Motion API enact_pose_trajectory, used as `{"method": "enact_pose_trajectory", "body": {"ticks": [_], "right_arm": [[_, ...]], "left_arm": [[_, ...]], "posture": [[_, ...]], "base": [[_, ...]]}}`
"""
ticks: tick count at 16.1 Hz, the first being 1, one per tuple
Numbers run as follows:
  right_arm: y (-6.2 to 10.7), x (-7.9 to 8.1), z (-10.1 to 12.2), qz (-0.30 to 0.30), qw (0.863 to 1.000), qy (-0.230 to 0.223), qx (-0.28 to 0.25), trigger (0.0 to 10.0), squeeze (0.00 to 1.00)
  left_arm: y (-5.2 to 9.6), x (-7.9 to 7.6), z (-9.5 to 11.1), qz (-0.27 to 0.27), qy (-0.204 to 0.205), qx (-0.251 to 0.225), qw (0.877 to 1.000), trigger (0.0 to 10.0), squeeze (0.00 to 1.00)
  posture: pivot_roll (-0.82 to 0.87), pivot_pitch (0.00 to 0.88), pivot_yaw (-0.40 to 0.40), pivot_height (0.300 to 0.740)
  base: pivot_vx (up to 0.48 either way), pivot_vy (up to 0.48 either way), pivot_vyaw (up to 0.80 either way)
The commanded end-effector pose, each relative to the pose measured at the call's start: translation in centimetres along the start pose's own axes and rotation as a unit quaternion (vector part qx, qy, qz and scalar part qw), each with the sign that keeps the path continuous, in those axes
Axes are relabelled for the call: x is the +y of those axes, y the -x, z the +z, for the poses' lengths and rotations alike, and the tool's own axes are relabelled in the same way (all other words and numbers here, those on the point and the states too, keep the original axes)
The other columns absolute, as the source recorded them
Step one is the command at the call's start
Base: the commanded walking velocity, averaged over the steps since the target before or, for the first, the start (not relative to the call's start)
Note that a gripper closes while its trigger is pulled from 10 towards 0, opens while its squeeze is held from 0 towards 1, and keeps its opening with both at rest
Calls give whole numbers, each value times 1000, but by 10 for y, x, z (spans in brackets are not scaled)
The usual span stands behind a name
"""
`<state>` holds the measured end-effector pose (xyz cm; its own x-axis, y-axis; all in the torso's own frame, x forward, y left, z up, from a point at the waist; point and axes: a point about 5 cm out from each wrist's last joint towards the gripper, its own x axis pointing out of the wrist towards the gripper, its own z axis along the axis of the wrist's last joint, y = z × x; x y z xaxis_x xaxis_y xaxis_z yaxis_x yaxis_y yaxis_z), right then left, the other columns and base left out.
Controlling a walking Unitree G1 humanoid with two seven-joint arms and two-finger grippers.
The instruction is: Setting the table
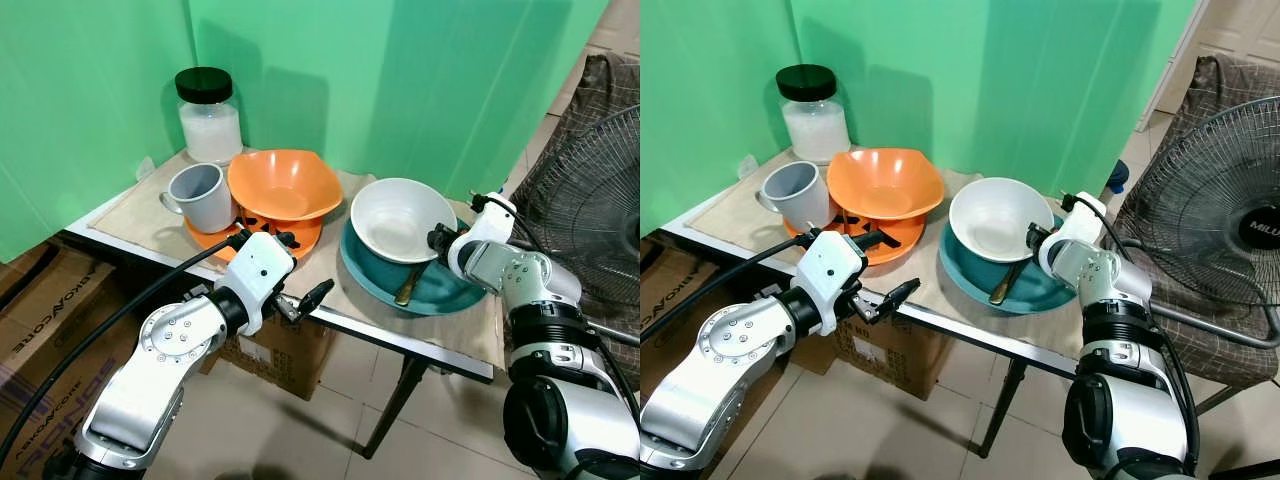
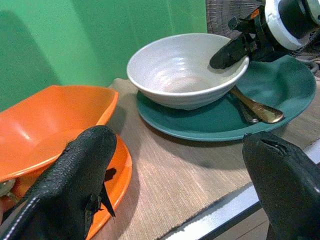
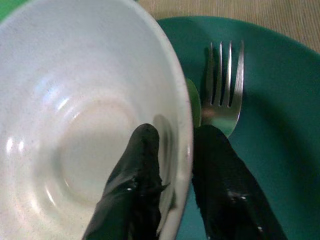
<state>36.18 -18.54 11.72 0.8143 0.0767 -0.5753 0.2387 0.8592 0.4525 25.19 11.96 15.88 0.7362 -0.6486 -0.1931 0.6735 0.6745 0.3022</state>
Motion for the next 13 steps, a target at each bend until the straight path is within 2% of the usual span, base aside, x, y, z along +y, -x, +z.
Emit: {"method": "enact_pose_trajectory", "body": {"ticks": [1, 8, 11, 13], "right_arm": [[2, -3, 7, -2, 1000, -11, -11, 0, 0], [3, -2, 11, 1, 1000, -13, -23, 0, 0], [8, 0, 23, 14, 998, -18, -58, 0, 0], [22, 9, 43, 51, 990, -15, -130, 0, 0]], "left_arm": [[-1, 1, 3, -4, -13, -4, 1000, 10000, 184], [-8, 13, 4, 14, -28, -11, 999, 10000, 184], [-12, 20, 6, 25, -35, -18, 999, 10000, 180], [-16, 24, 9, 36, -37, -29, 998, 10000, 180]], "posture": [[111, 0, -74, 740], [90, 0, -64, 740], [76, 0, -50, 740], [73, 0, -46, 740]], "base": [[0, 0, 0], [0, 0, 0], [0, 0, 0], [0, 0, 0]]}}
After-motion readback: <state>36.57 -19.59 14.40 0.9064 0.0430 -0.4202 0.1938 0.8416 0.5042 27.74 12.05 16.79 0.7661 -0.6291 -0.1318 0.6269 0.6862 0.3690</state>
